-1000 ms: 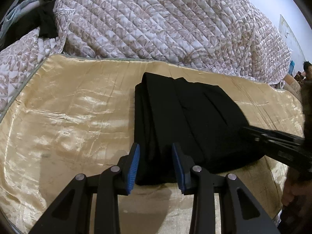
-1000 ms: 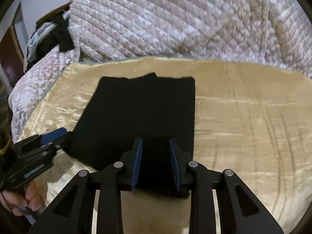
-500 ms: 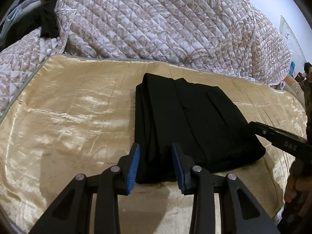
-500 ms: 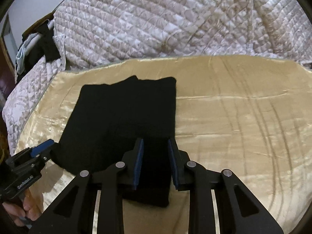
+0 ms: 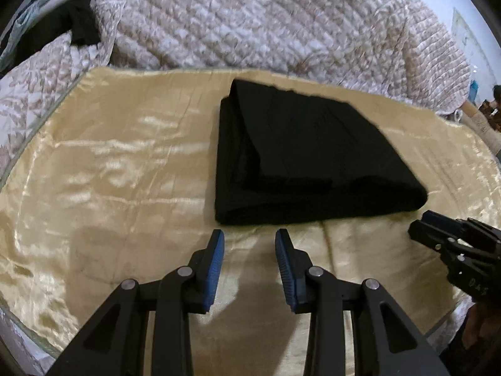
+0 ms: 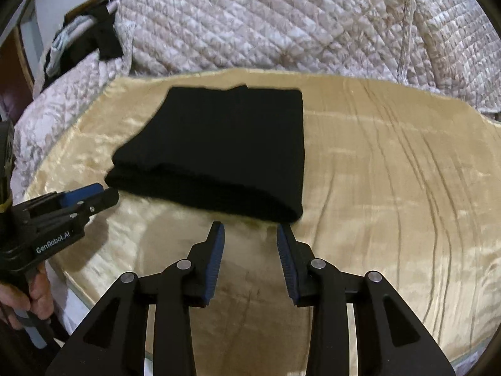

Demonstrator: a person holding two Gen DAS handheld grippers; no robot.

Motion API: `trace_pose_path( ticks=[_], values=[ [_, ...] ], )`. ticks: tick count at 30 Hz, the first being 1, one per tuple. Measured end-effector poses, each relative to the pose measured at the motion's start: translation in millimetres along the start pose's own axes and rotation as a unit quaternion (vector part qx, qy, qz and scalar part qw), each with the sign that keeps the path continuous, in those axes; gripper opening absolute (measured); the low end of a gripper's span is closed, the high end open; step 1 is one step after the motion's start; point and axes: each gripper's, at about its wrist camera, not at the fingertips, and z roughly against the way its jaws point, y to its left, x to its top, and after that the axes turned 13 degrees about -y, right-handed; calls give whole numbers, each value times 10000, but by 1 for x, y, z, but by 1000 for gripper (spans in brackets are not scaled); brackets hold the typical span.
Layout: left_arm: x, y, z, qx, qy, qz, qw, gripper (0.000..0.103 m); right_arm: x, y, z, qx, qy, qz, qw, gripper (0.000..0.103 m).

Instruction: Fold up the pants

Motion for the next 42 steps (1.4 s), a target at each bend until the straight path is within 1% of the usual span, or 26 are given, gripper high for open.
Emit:
trace_pose_path(
  ticks=[2, 3, 8, 10, 13, 18, 22, 24, 26, 28, 42],
  values=[
    [-2, 1, -3, 2, 9, -5, 10000, 38, -3, -1, -3, -7, 45, 15, 10000, 37],
    [-2, 0, -3, 14, 5, -27, 10000, 38, -3, -1, -3, -17, 33, 48, 10000, 41],
    [-3, -2, -5, 70, -23, -104, 9999, 48, -5, 0, -6, -9, 36, 81, 10000, 50],
    [-3, -1, -5, 100, -25, -97, 9999, 52, -6, 2, -8, 22, 45, 124, 9999, 55],
    [-3, 0, -6, 82, -10, -63, 9999, 54, -8, 6, -9, 31, 24, 292, 9996, 60],
    [-3, 0, -6, 104, -1, -126, 9999, 56, -9, 8, -9, 38, 17, 329, 9994, 61],
    [-4, -1, -5, 140, 8, -155, 9998, 60, -8, 8, -10, 24, 16, 346, 9994, 61],
    [-4, -2, -5, 184, 8, -189, 9997, 63, -9, 8, -10, 21, 10, 344, 9994, 61],
    [-5, -3, -5, 244, 14, -226, 9994, 71, -9, 8, -10, 25, 15, 350, 9994, 62],
    [-5, -3, -6, 240, 38, -233, 9994, 75, -8, 8, -10, 22, 10, 357, 9994, 62],
    [-5, -3, -6, 321, 66, -238, 9992, 79, -8, 9, -10, 18, 5, 373, 9993, 64]
  ],
)
